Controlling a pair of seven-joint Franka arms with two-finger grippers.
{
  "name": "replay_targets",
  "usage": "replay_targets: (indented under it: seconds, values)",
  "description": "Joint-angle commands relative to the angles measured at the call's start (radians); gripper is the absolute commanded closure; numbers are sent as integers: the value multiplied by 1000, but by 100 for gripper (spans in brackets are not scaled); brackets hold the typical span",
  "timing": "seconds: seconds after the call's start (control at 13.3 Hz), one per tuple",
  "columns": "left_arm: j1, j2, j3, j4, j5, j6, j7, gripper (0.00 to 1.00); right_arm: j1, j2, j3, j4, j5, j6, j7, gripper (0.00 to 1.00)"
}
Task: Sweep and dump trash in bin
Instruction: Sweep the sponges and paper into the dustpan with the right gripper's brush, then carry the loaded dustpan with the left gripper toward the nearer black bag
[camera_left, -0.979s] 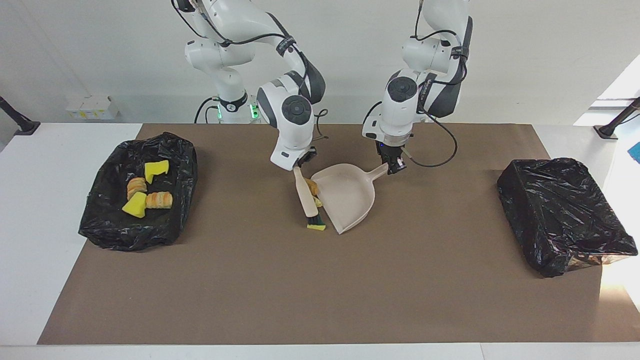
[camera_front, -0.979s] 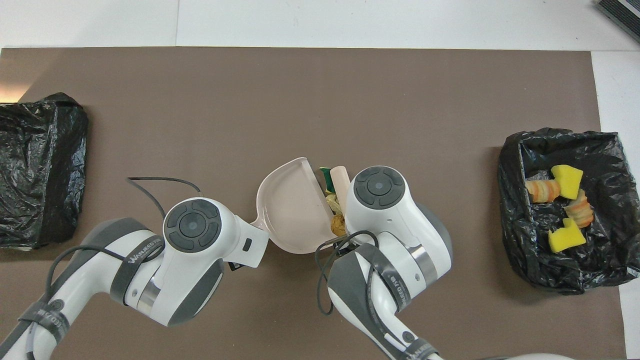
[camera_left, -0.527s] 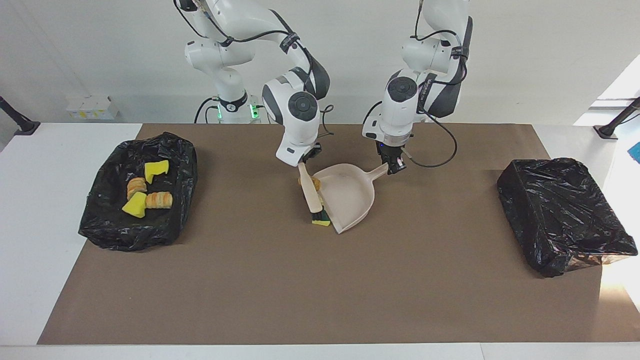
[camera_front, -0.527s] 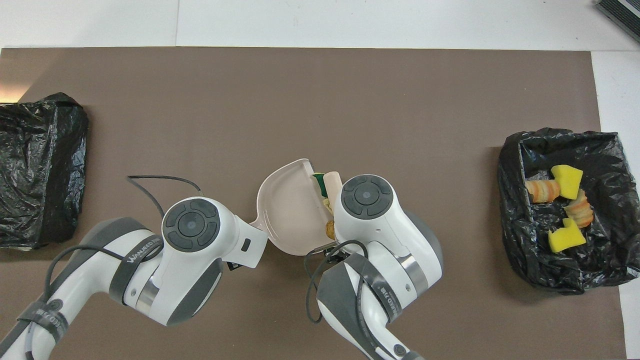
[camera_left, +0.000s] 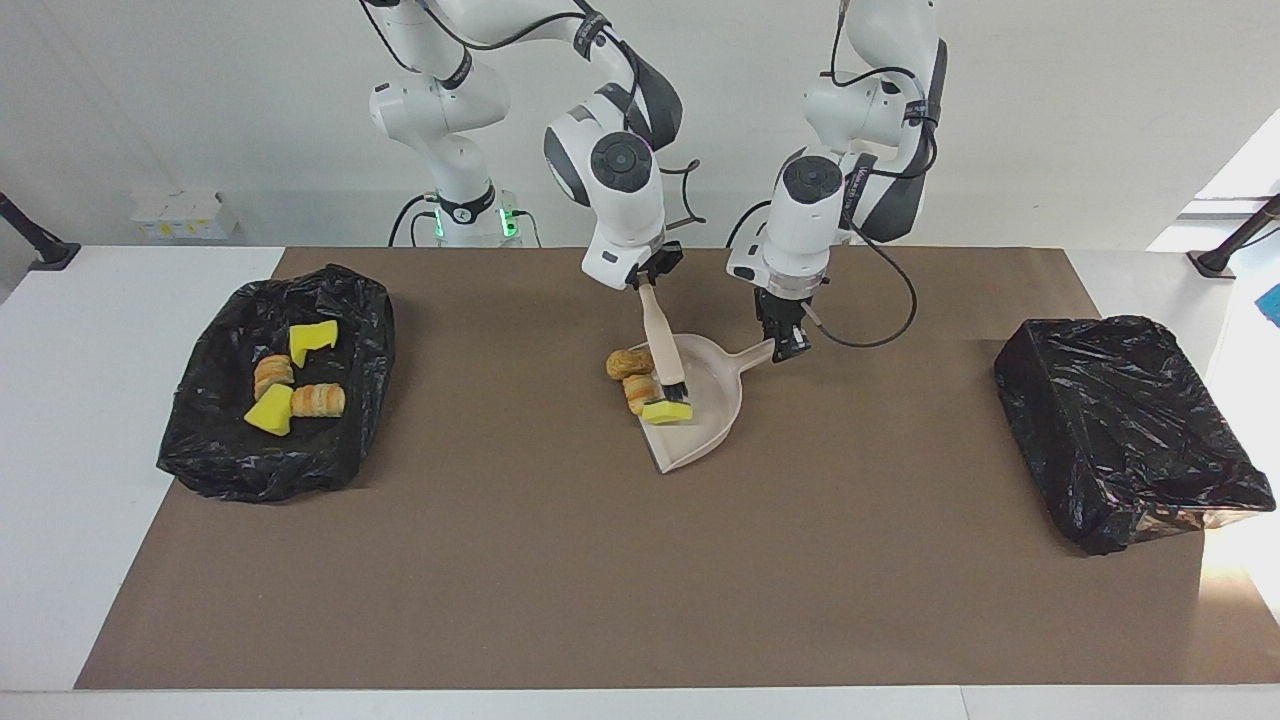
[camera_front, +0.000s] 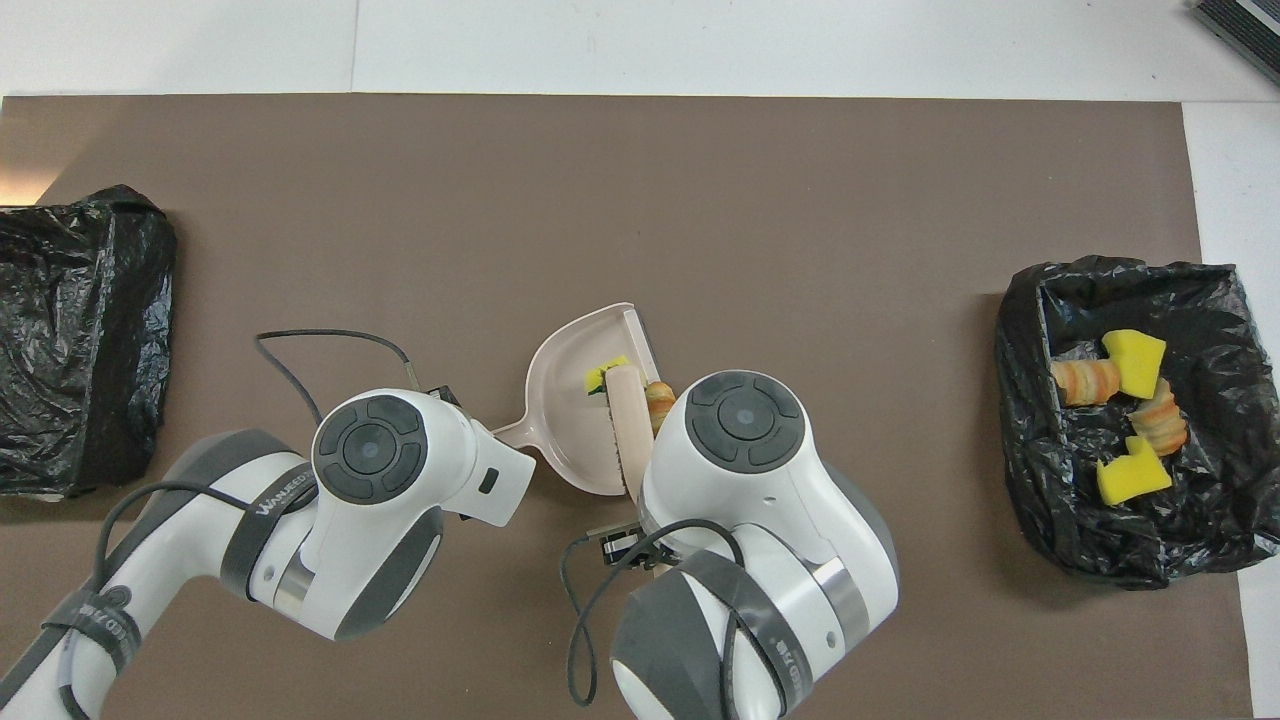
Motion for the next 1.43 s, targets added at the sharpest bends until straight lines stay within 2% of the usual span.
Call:
replay_targets:
  seconds: [0.0,0.3,0.53,0.75,0.9,1.13,1.36]
  values:
    - [14,-1,-2,1,-13,21,19,100,-23,-23,-4,-2,25,-36,23,100]
    - [37,0,-2,-5,-55,58,60,100,-48,-52,-11,-9,11,-93,19,100]
    - [46,11,-2,1,-110,75,89,100,-114,-59,-16,-55,-7,-94,5,100]
    - [63,14,-2,4,-162,100,140,100,-132,-43,-16,-113,-139,-27,-55,100]
    - [106,8,-2,6,-223,100,215,100,-164,-23,-16,-127,-190,2,-117,100]
    - [172,-12,-2,6,-334,98,351,100,-192,-18,-14,-129,-191,4,-132,100]
    - [256,-24,-1,4,-522,92,583,100,-206,-39,-8,-167,-176,-2,-115,100]
